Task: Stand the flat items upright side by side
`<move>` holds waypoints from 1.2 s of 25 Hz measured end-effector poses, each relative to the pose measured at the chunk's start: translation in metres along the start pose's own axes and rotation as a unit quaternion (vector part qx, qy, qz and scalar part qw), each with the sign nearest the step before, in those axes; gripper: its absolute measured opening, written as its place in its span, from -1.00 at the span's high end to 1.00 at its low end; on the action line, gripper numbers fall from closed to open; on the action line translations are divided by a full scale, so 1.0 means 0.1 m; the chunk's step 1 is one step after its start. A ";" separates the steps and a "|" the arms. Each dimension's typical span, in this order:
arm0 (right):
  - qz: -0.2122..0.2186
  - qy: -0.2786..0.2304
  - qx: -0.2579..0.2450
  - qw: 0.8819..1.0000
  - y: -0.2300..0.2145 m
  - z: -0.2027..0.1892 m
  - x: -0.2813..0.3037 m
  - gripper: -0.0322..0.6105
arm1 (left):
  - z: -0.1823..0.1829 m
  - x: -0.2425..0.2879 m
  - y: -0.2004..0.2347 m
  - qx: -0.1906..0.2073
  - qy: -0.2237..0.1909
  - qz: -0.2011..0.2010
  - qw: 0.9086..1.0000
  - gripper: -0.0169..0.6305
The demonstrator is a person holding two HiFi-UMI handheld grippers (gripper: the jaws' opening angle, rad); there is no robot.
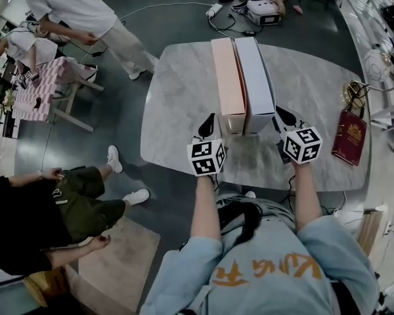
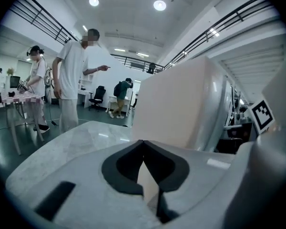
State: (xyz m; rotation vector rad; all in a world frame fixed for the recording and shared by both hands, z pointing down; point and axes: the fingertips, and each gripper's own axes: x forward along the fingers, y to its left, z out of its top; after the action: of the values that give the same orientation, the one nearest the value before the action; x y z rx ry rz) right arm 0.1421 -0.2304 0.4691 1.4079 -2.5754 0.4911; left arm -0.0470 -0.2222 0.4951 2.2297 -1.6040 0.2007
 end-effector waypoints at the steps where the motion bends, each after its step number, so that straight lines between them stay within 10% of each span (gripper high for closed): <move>1: -0.001 -0.008 -0.003 1.000 0.05 0.04 -0.08 0.90 | 0.03 -0.09 -0.04 0.000 -0.008 0.004 1.000 0.92; 30: -0.018 -0.137 -0.084 0.987 1.41 0.96 -1.13 0.90 | 1.06 -1.41 -1.10 0.078 -0.154 -0.008 0.985 0.91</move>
State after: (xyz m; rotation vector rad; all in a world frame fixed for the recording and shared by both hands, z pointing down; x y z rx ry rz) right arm 0.0864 -0.1054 0.3167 1.5538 -2.7146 0.0745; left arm -0.0027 -0.1091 0.3259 2.4912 -1.7782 -0.0266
